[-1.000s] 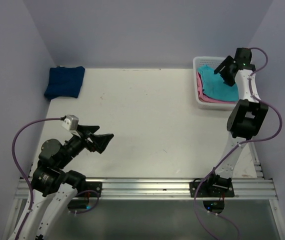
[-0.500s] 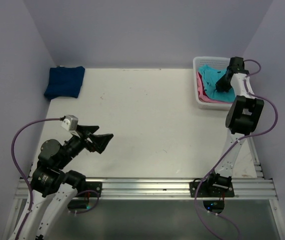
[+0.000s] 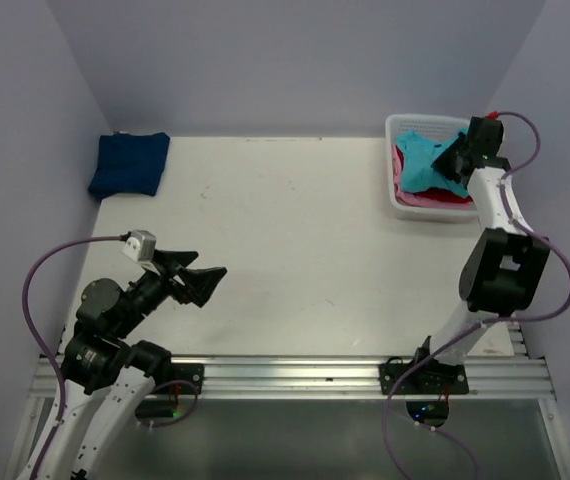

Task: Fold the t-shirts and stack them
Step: Grab the tshirt from the pile, then move the tshirt to the center of the board

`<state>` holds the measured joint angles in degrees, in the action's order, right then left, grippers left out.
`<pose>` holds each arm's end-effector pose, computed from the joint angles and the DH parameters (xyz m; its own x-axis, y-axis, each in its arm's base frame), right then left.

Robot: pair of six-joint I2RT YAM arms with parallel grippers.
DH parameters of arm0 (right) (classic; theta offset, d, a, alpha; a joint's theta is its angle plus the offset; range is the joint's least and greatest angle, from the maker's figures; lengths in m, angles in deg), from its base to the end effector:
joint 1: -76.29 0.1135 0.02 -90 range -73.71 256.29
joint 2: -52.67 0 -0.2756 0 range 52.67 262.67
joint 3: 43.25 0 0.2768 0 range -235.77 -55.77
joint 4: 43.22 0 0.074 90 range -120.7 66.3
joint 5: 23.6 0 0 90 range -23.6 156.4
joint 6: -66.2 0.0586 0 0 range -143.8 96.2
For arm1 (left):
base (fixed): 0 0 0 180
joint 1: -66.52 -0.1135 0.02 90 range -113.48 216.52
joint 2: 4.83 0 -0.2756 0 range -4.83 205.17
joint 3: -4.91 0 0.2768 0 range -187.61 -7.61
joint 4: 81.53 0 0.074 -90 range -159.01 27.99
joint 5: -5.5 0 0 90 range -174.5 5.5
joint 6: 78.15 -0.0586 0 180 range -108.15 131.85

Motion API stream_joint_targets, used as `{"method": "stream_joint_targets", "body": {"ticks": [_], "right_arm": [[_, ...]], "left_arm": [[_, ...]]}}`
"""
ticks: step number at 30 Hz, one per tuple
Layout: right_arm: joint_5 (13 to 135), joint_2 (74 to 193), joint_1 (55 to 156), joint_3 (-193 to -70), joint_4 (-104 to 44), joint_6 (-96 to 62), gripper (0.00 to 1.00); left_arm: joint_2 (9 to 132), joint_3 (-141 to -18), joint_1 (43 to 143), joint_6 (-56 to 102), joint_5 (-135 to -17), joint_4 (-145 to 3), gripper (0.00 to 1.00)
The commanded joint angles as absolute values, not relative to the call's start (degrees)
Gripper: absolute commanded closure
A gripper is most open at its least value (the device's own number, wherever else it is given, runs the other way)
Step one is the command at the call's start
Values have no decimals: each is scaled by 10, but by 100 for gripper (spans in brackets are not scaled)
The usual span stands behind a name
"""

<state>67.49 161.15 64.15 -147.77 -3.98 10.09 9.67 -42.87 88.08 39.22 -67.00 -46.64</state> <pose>0.4696 -0.0999 0.2650 -0.4459 0.6662 -0.5979 0.5365 0.7335 0.4173 0.0999 -0.0584 0.3307 -0.3128 -0.3478 -0.8838 0.5475 0.6943 -0.4671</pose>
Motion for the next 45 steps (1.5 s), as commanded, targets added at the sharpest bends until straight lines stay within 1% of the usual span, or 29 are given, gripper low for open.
{"method": "stream_joint_targets", "body": {"ticks": [1,2,3,5,6,9,10,12,13,14,16,19,21,22,23,25,26,30,32,34,36,39,40,41,43,45], "right_arm": [[747,1431,668,-1404,-217,100,100],[752,1406,677,-1386,-237,99,100],[776,1356,680,-1356,-265,94,100],[805,1314,695,-1331,-281,89,100],[852,1289,700,-1317,-286,80,100],[922,1262,728,-1314,-260,61,100],[987,1257,743,-1310,-260,61,100],[1050,1247,758,-1295,-268,67,100],[1112,1245,789,-1292,-267,67,100],[1144,1242,801,-1280,-266,64,100],[1164,1222,833,-1263,-262,63,100],[1120,1194,853,-1221,-237,30,100],[1075,1195,854,-1209,-185,20,100],[1064,1204,854,-1206,-172,10,100],[1084,1212,857,-1197,-166,6,100],[1065,1227,869,-1204,-124,-11,100],[1037,1236,874,-1216,-76,-31,100],[872,1229,903,-1228,4,-47,100],[836,1222,918,-1222,29,-40,100],[806,1213,926,-1213,44,-32,100],[785,1205,935,-1205,45,-28,100],[771,1198,939,-1188,41,-22,100],[766,1197,940,-1183,38,-21,100],[766,1199,941,-1179,34,-18,100],[765,1207,944,-1177,30,-16,100],[765,1212,946,-1173,26,-15,100]], "left_arm": [[101,-433,884,382,-669,-484,0],[105,-431,884,383,-669,-486,0],[106,-428,884,383,-669,-488,0],[107,-423,884,384,-671,-497,0],[109,-417,884,384,-672,-503,0],[120,-407,884,386,-687,-506,0],[127,-405,884,385,-688,-508,0],[134,-404,884,387,-688,-510,0],[139,-405,884,388,-688,-509,0],[140,-407,884,389,-691,-509,0],[140,-407,884,394,-697,-509,0],[138,-404,884,401,-696,-513,0],[136,-402,884,409,-696,-517,0],[138,-400,884,413,-696,-517,0],[138,-400,884,416,-696,-518,0],[140,-394,884,429,-690,-523,1],[141,-392,884,431,-690,-523,1],[164,-376,884,460,-688,-508,2],[184,-346,884,478,-650,-513,4],[218,-301,884,509,-596,-560,7],[237,-273,884,530,-573,-585,8],[247,-231,885,535,-544,-650,5],[257,-213,886,539,-515,-674,2],[271,-207,886,546,-497,-728,0],[323,-199,895,551,-458,-776,0],[363,-200,919,554,-455,-836,0]]}}
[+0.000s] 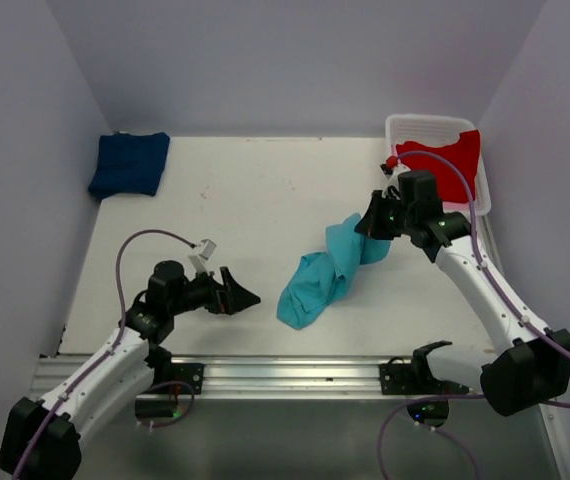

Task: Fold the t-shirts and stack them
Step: Move the tshirt to the center of the board, then flatten the tshirt out

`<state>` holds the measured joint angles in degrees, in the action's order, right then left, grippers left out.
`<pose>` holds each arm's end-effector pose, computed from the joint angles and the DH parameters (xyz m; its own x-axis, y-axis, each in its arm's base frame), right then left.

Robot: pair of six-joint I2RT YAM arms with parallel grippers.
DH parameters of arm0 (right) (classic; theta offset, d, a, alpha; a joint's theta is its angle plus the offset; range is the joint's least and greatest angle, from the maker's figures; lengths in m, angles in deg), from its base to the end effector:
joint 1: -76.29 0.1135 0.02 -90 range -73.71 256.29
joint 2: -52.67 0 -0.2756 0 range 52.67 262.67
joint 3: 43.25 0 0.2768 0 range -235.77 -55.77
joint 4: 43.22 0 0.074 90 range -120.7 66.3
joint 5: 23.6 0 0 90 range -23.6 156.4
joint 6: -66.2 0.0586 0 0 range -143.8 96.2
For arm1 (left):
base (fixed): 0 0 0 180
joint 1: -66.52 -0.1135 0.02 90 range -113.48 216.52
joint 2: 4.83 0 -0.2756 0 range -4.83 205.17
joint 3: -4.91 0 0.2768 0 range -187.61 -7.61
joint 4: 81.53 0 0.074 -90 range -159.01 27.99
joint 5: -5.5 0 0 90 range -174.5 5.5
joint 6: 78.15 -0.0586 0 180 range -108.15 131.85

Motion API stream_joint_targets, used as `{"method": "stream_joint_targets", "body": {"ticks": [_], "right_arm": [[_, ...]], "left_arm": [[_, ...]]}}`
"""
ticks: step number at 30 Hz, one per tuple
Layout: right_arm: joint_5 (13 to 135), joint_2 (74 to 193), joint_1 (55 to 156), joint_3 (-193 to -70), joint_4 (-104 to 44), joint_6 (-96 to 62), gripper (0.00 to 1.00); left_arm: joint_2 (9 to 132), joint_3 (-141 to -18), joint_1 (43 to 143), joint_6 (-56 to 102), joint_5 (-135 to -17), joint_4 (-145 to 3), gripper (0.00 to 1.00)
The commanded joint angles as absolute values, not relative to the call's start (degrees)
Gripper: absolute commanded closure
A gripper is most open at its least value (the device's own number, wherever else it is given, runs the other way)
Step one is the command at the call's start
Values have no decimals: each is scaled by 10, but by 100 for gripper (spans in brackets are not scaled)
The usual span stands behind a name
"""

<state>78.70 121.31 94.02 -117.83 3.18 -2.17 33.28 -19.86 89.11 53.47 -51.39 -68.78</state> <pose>0.2770 0.1017 0.3136 -0.7412 0.1411 -0.6563 -0.1923 0.8921 0.4090 0.1567 -0.0999 0.1656 -0.8181 -0.2622 -0.5118 0.3095 0.5495 -0.7761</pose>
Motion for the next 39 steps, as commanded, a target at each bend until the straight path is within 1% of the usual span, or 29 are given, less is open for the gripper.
{"method": "stream_joint_targets", "body": {"ticks": [1,2,6,7,8,9,11,14,15,19,22,26,28,29,30,35,39], "right_arm": [[766,1217,947,-1170,20,-12,100],[766,1219,948,-1169,16,-10,100],[764,1229,953,-1159,2,-3,100],[763,1231,953,-1158,0,-2,100],[756,1235,955,-1153,-5,-2,100],[755,1235,955,-1153,-5,-3,100],[752,1232,958,-1148,-7,-6,100],[750,1226,959,-1141,-8,-9,100],[747,1225,959,-1138,-9,-9,100],[744,1220,960,-1132,-12,-13,100],[743,1216,959,-1128,-13,-14,100],[741,1213,959,-1125,-16,-15,100],[740,1211,959,-1123,-16,-16,100],[740,1210,959,-1122,-16,-17,100],[739,1208,960,-1121,-15,-19,100],[729,1198,959,-1115,-13,-23,100],[728,1196,959,-1112,-13,-24,100]], "left_arm": [[385,-203,930,558,-461,-875,0],[385,-205,942,558,-464,-896,0],[486,-230,1017,574,-489,-969,1],[505,-239,1027,581,-503,-984,4],[572,-259,1073,603,-533,-1012,10],[573,-267,1073,604,-547,-1013,12],[612,-282,1107,614,-568,-1016,14],[647,-305,1144,617,-621,-1000,16],[653,-312,1149,620,-644,-995,17],[682,-327,1164,634,-679,-973,19],[696,-338,1177,645,-719,-943,24],[737,-354,1183,671,-761,-914,37],[765,-360,1189,684,-770,-907,41],[774,-365,1191,688,-775,-904,47],[783,-369,1193,693,-782,-897,49],[809,-376,1201,716,-802,-882,54],[811,-381,1206,728,-813,-868,54]]}}
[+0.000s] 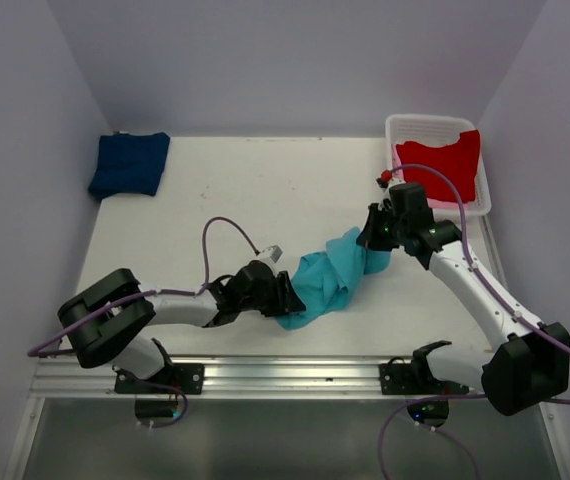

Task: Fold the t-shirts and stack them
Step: Flatten the tshirt out

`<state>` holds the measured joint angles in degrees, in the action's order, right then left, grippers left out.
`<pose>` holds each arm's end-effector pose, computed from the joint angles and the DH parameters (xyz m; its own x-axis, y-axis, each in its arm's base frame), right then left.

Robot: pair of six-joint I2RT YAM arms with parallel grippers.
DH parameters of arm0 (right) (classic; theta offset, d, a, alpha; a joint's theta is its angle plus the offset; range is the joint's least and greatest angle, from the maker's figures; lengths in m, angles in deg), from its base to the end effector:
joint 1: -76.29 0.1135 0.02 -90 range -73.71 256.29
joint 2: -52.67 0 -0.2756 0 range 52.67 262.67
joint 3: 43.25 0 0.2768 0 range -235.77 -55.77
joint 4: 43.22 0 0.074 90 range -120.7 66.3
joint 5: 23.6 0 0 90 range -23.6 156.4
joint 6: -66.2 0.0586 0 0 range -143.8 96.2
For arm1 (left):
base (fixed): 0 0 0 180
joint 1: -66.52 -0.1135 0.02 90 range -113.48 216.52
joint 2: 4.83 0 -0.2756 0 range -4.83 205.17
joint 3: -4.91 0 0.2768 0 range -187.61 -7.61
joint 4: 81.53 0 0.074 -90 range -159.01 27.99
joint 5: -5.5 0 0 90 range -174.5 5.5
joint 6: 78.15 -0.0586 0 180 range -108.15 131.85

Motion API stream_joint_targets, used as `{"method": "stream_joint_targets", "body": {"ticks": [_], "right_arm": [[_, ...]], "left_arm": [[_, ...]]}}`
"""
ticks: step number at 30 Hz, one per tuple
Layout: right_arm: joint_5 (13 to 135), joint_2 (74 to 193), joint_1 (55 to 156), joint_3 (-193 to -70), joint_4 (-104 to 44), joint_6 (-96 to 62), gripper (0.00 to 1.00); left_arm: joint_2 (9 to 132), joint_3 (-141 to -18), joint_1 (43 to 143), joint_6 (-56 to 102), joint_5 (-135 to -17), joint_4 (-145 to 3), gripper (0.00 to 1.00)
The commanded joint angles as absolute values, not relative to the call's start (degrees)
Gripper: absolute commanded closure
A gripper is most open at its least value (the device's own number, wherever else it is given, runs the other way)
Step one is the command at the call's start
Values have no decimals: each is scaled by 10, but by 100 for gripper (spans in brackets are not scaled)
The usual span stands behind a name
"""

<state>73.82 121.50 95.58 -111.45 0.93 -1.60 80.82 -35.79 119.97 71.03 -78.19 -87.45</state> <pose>0.2722 0.1033 0.2744 -0.7720 0.1268 -0.6228 -0.1322 0.9265 0.3524 0.1721 -0.2430 0.1095 -0.9215 -0.1902 -0.3386 0.1131 0.7026 -0.7026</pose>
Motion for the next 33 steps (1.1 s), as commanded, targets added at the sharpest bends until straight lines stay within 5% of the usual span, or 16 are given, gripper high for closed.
{"method": "stream_joint_targets", "body": {"ticks": [1,18,25,33], "right_arm": [[728,1197,959,-1111,-13,-24,100],[724,1195,959,-1096,-21,-24,100],[728,1192,959,-1089,-24,-24,100],[724,1184,959,-1080,-19,-28,100]], "left_arm": [[813,-381,1207,731,-813,-868,54],[860,-386,1218,765,-783,-941,63],[876,-392,1218,764,-786,-948,94],[834,-383,1219,752,-790,-966,100]]}}
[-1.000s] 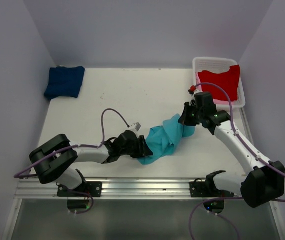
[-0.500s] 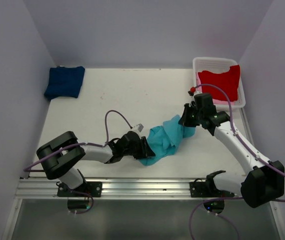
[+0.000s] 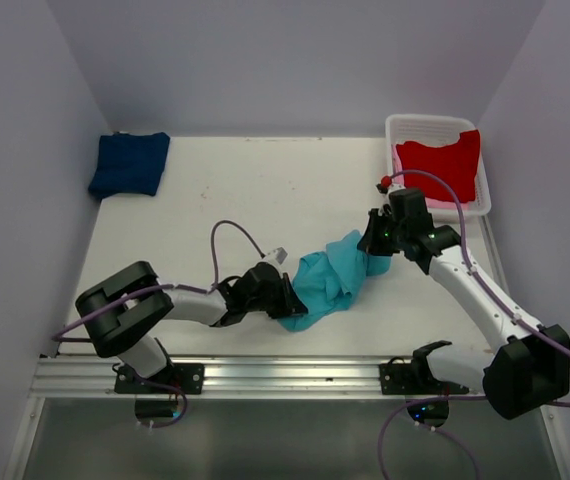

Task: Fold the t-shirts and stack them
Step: Flatten the tshirt out

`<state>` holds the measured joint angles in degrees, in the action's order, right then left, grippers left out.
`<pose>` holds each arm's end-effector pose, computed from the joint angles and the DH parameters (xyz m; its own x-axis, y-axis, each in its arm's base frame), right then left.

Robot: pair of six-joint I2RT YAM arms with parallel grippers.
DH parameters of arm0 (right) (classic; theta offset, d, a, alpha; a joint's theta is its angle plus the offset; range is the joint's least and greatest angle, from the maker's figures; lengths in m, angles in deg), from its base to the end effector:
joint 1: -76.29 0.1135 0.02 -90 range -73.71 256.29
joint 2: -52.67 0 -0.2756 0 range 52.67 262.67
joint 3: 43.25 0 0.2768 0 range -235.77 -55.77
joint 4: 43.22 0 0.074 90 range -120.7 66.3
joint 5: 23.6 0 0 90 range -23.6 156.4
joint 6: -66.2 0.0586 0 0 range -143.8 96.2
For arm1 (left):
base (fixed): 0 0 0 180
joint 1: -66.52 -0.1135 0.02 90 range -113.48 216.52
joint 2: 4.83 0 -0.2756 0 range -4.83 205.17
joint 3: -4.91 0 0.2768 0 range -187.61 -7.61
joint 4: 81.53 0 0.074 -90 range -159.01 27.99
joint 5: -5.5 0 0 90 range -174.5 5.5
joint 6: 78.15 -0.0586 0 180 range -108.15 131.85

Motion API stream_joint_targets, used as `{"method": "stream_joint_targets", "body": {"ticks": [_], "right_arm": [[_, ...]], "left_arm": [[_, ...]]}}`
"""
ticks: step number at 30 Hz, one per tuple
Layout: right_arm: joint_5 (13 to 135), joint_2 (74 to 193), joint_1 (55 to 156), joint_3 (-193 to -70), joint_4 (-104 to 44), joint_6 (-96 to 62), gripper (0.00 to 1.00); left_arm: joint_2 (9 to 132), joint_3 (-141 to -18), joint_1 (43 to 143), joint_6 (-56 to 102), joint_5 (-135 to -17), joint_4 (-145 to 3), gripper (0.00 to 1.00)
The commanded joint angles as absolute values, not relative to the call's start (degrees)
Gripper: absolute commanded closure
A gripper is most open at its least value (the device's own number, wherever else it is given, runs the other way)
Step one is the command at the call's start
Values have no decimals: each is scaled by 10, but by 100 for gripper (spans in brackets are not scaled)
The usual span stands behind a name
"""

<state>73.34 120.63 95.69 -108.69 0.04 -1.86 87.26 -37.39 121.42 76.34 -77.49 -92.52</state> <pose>0.2667 0.1014 0.2621 -0.7799 0.1186 -0.6146 -0.1270 0.9315 0.3409 0.1734 -0.2592 0.0947 -0.9374 -0.2241 -0.2666 0.0481 0.6749 -0.7363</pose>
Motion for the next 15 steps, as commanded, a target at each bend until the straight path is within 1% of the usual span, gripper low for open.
{"method": "stream_joint_targets", "body": {"ticks": [1,2,4,5,6,12,15], "right_arm": [[721,1182,959,-1079,-19,-28,100],[719,1181,959,-1078,-19,-28,100],[717,1180,959,-1074,-20,-28,100],[716,1180,959,-1073,-20,-29,100],[713,1180,959,-1073,-17,-30,100],[666,1172,960,-1072,0,-18,100],[639,1159,959,-1071,16,-7,79]], "left_arm": [[818,-384,1220,744,-797,-960,100],[797,-387,1221,736,-821,-949,100],[714,-419,1225,682,-866,-873,100],[714,-419,1225,682,-882,-847,100],[670,-441,1225,655,-898,-821,100],[535,-513,1224,564,-1008,-669,100],[499,-536,1223,532,-1051,-612,100]]}}
